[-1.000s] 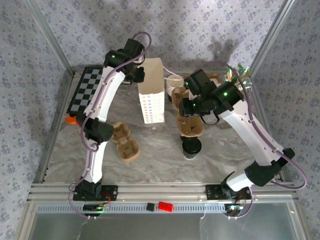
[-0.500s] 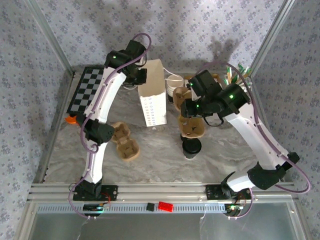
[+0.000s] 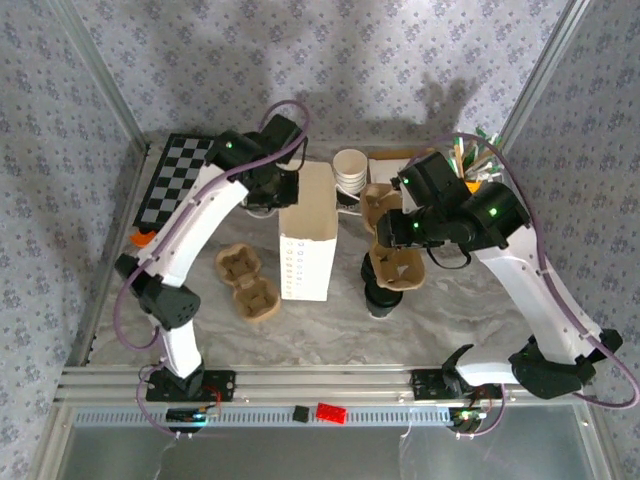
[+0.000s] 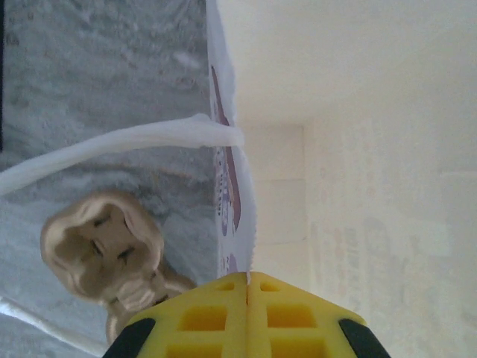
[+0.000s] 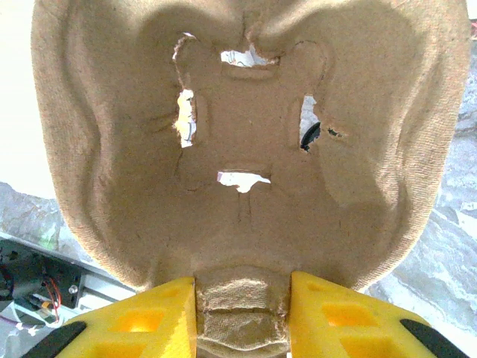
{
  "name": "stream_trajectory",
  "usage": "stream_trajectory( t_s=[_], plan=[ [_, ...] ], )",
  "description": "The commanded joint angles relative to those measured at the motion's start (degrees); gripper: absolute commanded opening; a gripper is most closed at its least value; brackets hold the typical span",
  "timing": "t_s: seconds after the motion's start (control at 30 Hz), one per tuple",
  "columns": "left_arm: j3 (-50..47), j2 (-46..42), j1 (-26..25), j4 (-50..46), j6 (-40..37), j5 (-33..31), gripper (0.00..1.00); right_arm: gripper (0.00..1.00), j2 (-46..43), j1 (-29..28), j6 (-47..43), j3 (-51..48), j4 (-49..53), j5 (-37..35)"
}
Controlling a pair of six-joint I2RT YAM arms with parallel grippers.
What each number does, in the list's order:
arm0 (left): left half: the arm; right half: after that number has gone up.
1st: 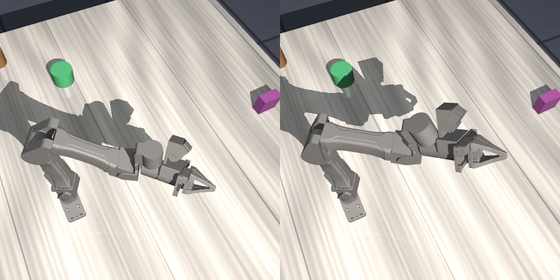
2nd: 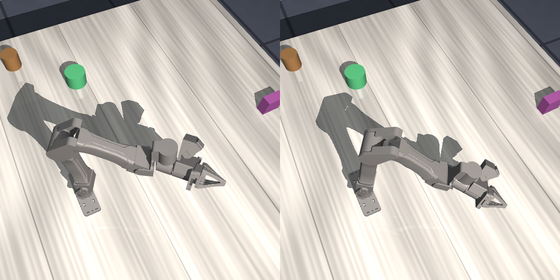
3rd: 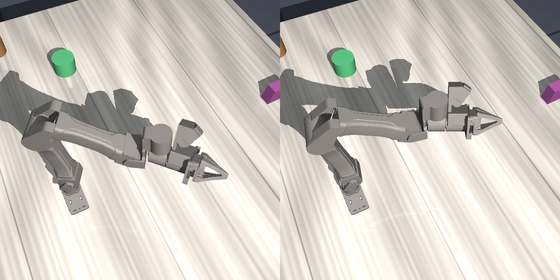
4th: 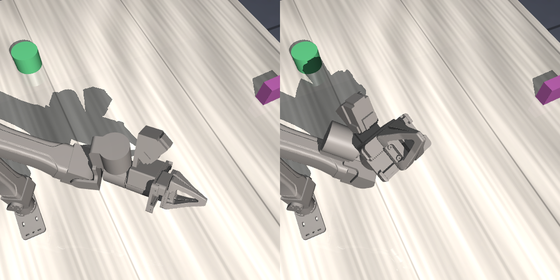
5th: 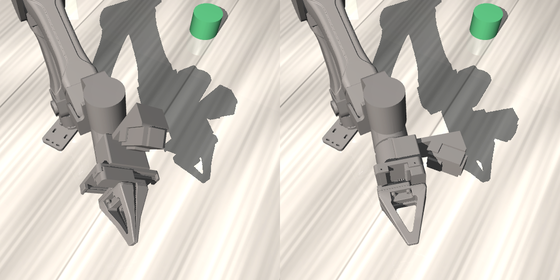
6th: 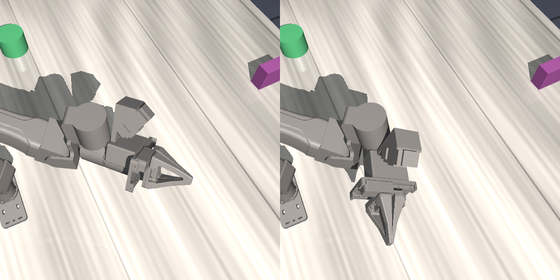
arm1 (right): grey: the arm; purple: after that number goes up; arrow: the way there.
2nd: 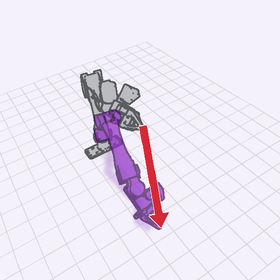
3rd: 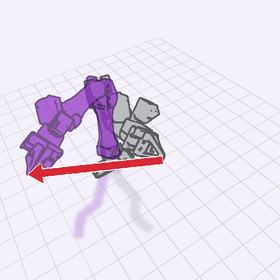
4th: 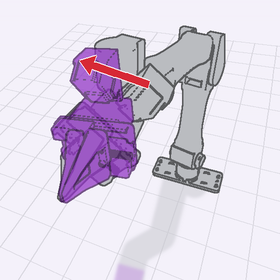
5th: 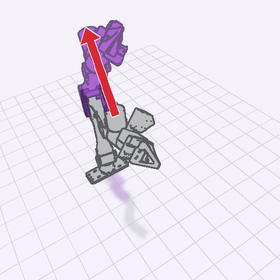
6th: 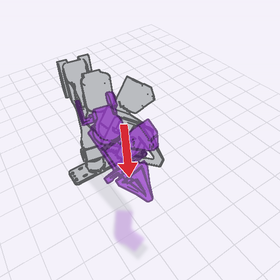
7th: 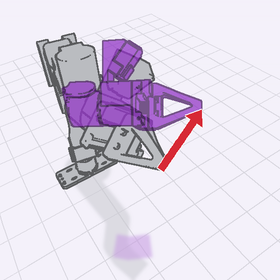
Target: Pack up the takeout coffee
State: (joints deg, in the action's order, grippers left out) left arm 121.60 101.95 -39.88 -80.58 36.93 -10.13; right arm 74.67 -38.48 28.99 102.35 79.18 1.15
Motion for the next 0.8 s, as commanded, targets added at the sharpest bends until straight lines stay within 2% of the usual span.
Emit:
stream_trajectory(
  t_s=[0.0,0.1,0.27,0.37,0.5,0.6,0.67,0.77],
  plan=[
    [-7.65,-6.51,-1.14,7.78,8.40,-1.16,0.00,0.34,-1.00,0.35,1.79,0.08,3.53,0.97],
    [-14.91,-11.51,-2.52,12.19,13.25,-1.64,0.00,0.34,-1.00,0.36,3.13,0.97,4.29,0.95],
    [-17.11,-14.77,-6.16,9.61,17.90,-7.98,0.00,0.34,0.17,0.22,3.35,2.74,5.20,-0.39],
    [-19.85,-15.80,-7.94,11.31,20.22,-6.25,0.00,0.34,0.47,-0.29,4.21,3.59,5.34,-0.43],
    [-22.93,-17.36,-9.95,11.33,23.66,-8.79,0.00,0.34,1.21,-2.03,5.77,5.16,5.98,-1.39],
    [-27.66,-20.00,-9.86,17.41,25.20,-5.57,0.00,0.34,2.41,-3.41,6.49,6.56,6.29,-2.16],
    [-28.24,-20.94,-9.71,18.34,24.82,-5.03,0.19,0.34,3.75,-4.70,6.60,8.26,6.97,-3.56],
    [-27.21,-21.90,-9.20,16.64,22.97,-5.38,0.31,0.34,5.14,-6.31,6.60,10.30,7.34,-4.47]
  ],
)
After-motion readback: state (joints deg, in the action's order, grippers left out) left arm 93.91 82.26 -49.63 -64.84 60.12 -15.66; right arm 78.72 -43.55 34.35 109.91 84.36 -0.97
